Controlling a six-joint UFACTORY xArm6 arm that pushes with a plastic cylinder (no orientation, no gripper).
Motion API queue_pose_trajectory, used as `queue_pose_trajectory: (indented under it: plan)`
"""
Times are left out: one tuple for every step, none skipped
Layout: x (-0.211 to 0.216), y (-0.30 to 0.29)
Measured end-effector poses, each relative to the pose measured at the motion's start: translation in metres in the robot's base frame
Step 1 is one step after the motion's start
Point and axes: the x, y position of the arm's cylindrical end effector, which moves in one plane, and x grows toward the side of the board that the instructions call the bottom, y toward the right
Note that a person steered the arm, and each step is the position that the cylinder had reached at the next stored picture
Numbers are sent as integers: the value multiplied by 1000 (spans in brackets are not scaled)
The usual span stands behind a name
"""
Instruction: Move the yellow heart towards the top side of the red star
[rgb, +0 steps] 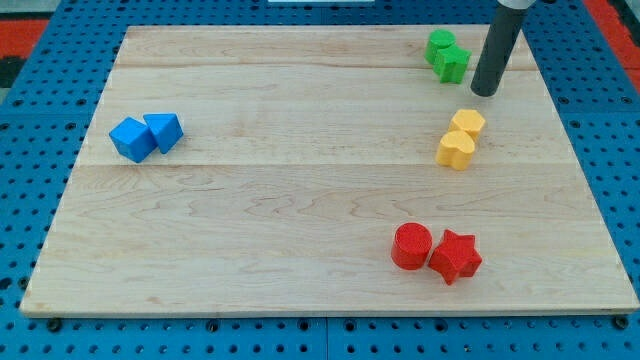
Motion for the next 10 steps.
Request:
queue_pose_trajectory:
  plan:
    - [0,0]
    - [0,0]
    - [0,-3]
    - [13,-1]
    - [50,-1]
    - [70,-20]
    - [67,-39]
    - [52,-22]
    - [68,-55]
    - [123,-61]
